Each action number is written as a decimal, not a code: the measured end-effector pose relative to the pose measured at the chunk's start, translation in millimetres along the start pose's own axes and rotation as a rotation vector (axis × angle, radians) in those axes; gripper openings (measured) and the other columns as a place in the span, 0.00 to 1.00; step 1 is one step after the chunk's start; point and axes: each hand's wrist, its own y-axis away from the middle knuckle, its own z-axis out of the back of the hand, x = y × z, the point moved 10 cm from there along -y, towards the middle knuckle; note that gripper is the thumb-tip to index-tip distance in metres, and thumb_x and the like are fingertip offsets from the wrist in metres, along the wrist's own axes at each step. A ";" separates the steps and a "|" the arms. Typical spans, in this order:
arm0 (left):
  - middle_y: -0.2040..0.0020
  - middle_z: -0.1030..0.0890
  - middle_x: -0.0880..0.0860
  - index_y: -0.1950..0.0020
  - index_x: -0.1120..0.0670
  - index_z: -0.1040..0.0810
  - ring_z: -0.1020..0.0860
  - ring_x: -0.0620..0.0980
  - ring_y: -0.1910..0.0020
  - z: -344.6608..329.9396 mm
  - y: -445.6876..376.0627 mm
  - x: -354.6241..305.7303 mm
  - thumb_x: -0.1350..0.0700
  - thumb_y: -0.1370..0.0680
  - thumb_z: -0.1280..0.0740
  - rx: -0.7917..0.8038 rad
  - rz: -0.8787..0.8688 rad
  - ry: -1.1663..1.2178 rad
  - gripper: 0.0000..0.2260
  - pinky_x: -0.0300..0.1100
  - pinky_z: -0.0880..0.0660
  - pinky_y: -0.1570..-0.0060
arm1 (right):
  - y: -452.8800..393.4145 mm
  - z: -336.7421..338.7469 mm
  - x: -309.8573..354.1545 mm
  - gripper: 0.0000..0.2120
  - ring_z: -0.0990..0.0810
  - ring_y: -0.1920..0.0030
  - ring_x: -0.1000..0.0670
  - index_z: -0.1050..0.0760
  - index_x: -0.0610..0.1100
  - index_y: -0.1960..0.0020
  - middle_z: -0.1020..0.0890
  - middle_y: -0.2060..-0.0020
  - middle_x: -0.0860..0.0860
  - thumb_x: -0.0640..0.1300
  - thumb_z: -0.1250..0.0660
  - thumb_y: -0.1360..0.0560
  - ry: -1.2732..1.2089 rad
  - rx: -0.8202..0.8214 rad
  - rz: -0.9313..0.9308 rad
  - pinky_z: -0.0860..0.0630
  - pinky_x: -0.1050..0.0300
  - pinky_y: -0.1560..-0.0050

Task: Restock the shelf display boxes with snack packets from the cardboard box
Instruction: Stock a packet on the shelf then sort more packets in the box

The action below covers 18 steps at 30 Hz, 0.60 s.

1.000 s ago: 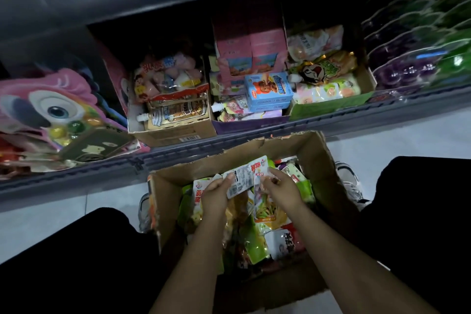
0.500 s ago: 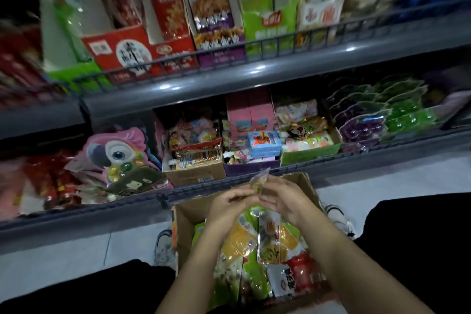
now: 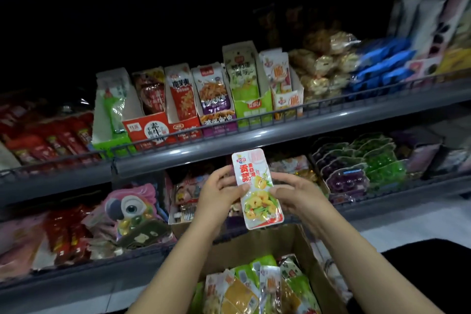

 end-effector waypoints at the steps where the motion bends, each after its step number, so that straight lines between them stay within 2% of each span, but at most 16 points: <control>1: 0.51 0.16 0.50 0.41 0.52 0.26 0.17 0.46 0.54 -4.9 -3.0 -12.9 0.64 0.28 0.28 0.044 -0.001 -0.005 0.18 0.36 0.22 0.62 | -1.0 1.2 13.9 0.11 0.16 0.56 0.45 0.21 0.46 0.48 0.15 0.55 0.45 0.34 0.33 0.26 0.031 0.012 0.028 0.20 0.56 0.61; 4: 0.52 0.15 0.51 0.43 0.54 0.22 0.17 0.50 0.52 -18.2 -12.7 -50.8 0.62 0.28 0.28 0.146 -0.018 -0.077 0.14 0.44 0.22 0.54 | -8.0 7.1 50.2 0.11 0.15 0.57 0.49 0.21 0.46 0.46 0.14 0.57 0.49 0.37 0.30 0.27 0.122 -0.001 0.089 0.22 0.59 0.62; 6: 0.51 0.15 0.52 0.45 0.56 0.21 0.17 0.52 0.52 -24.0 -23.7 -73.0 0.60 0.27 0.29 0.171 -0.016 -0.115 0.11 0.43 0.21 0.57 | -14.4 11.1 72.5 0.10 0.15 0.60 0.50 0.21 0.45 0.48 0.14 0.60 0.48 0.35 0.30 0.28 0.127 -0.016 0.144 0.22 0.61 0.64; 8: 0.50 0.16 0.54 0.45 0.58 0.20 0.17 0.52 0.52 -32.6 -37.0 -92.5 0.59 0.27 0.29 0.210 0.003 -0.127 0.11 0.43 0.20 0.56 | -19.7 13.9 95.5 0.09 0.16 0.61 0.50 0.20 0.45 0.50 0.15 0.61 0.47 0.35 0.30 0.28 0.134 -0.030 0.214 0.21 0.61 0.65; 11: 0.52 0.15 0.55 0.46 0.59 0.21 0.16 0.51 0.56 -44.5 -56.5 -119.8 0.60 0.27 0.30 0.264 0.060 -0.119 0.10 0.40 0.19 0.61 | -29.3 18.1 124.8 0.10 0.16 0.60 0.50 0.21 0.47 0.50 0.15 0.60 0.46 0.36 0.30 0.28 0.116 -0.034 0.322 0.20 0.62 0.60; 14: 0.57 0.15 0.55 0.48 0.61 0.21 0.16 0.50 0.58 -52.5 -76.5 -153.1 0.62 0.28 0.29 0.272 0.033 -0.258 0.10 0.38 0.20 0.64 | -40.3 22.9 145.1 0.12 0.16 0.56 0.50 0.21 0.51 0.48 0.15 0.59 0.43 0.37 0.30 0.28 0.071 -0.047 0.422 0.20 0.60 0.54; 16: 0.57 0.15 0.54 0.48 0.61 0.20 0.16 0.50 0.58 -58.2 -90.9 -174.2 0.61 0.29 0.28 0.254 -0.008 -0.369 0.11 0.37 0.19 0.64 | -49.4 27.7 152.5 0.12 0.16 0.58 0.52 0.21 0.52 0.49 0.16 0.62 0.45 0.37 0.31 0.27 0.041 -0.065 0.463 0.20 0.62 0.56; 18: 0.56 0.15 0.54 0.48 0.60 0.20 0.16 0.51 0.55 -64.3 -106.4 -192.7 0.60 0.29 0.27 0.218 -0.052 -0.416 0.11 0.40 0.20 0.60 | -59.8 34.7 155.8 0.10 0.18 0.61 0.56 0.21 0.48 0.48 0.17 0.64 0.48 0.38 0.31 0.27 0.056 -0.103 0.481 0.23 0.67 0.60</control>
